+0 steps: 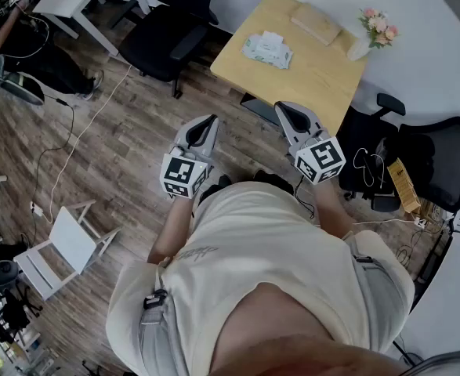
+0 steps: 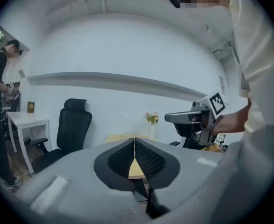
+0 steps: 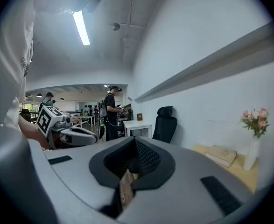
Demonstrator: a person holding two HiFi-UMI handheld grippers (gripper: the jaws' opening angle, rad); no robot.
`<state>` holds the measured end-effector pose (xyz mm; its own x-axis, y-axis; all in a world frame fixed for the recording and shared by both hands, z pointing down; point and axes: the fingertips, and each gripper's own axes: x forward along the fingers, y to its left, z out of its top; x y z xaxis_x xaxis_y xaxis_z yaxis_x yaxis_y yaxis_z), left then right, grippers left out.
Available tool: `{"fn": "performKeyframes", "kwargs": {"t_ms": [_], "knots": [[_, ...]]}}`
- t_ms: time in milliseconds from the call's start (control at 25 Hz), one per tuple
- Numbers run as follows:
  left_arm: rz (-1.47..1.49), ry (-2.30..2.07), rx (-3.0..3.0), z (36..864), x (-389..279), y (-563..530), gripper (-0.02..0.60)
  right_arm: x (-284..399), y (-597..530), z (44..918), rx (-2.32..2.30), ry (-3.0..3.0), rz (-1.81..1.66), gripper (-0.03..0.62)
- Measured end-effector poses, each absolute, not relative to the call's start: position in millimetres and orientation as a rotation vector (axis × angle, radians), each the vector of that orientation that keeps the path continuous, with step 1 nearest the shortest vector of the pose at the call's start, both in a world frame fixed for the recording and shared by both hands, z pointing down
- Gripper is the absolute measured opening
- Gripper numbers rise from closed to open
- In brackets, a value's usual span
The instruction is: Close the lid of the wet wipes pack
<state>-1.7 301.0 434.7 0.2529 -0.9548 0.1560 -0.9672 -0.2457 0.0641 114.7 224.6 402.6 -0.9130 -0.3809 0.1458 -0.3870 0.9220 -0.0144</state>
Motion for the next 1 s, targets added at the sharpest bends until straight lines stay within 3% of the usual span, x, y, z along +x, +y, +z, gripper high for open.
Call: {"fn": "performKeyframes", "kwargs": {"t_ms": [600,1000], "knots": [[0.089,-1.696,2.371,473,-35,308,0.017,100,239,426,0.714,-2.842,0.153,0.002],[0.149,-1.645,2.379,478,-37,227,0.017,100,163,454,0.735,-2.800,0.192,0.002]]}}
